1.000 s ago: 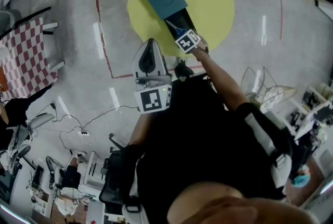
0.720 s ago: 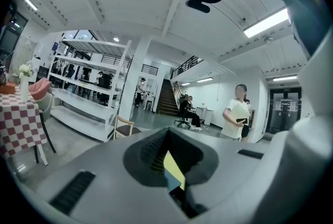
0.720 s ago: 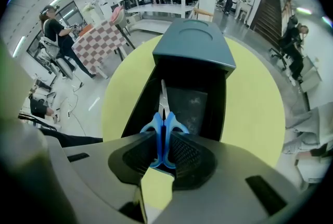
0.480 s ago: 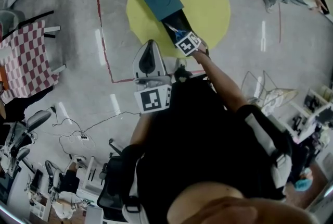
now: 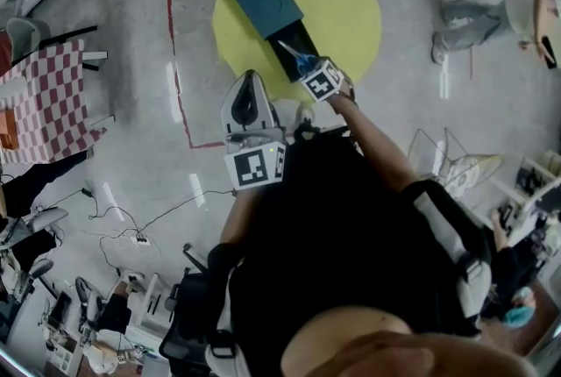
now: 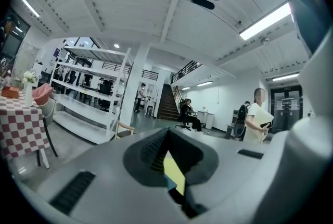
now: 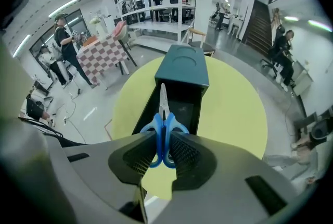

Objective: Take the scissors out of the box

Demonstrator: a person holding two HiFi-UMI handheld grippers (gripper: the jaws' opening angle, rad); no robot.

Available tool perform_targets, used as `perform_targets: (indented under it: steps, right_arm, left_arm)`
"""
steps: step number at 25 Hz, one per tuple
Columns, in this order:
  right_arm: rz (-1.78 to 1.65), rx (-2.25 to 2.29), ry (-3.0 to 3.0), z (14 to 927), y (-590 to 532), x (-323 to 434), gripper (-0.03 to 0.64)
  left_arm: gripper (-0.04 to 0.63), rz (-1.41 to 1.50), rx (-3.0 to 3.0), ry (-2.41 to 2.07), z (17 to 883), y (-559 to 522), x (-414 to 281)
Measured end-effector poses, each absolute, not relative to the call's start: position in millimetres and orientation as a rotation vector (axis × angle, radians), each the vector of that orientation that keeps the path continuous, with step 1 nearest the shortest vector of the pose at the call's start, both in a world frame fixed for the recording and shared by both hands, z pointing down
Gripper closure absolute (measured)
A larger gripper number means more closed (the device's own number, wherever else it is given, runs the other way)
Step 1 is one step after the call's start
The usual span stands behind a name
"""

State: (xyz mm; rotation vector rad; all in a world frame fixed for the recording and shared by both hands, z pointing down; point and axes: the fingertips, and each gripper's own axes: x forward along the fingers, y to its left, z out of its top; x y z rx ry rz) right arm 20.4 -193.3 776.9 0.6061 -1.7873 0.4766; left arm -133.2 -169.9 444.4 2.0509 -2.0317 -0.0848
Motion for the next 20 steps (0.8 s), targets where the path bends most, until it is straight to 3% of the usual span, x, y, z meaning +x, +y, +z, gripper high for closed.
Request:
perform_targets:
  steps: [20]
  right_arm:
    - [0.476,0.898,-2.255,610.6,-195.8,6.4,0.535]
  left_arm:
    - [0.600,-0.078,2.113,-2.038,431.6,-140.3,-108.2]
